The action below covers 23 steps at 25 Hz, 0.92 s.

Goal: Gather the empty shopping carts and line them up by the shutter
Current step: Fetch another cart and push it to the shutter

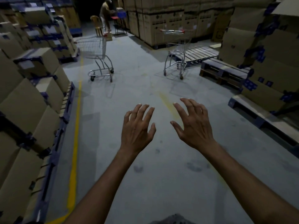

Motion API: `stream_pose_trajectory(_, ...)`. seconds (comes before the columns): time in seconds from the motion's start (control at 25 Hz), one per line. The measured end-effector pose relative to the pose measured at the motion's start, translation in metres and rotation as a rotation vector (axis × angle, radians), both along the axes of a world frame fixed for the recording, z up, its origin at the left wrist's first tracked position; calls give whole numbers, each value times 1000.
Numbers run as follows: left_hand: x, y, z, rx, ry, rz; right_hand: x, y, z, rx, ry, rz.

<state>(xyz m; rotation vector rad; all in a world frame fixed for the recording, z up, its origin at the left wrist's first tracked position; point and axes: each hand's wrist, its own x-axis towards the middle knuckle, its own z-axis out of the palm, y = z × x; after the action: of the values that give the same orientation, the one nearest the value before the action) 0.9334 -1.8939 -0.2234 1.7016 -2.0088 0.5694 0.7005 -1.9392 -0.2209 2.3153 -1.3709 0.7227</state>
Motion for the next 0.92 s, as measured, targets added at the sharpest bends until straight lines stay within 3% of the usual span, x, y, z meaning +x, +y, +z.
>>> stream_pose_trajectory(0.36, 19, -236, -23, 160, 84, 53, 39, -212, -18, 95, -33, -83)
stream_pose_trajectory(0.64, 14, -449, -27, 291, 217, 113, 41, -432, -33, 397, -43, -80)
stream_pose_trajectory(0.92, 33, -622, -17, 416, 245, 202, 65, -618, -14, 550, -154, -69)
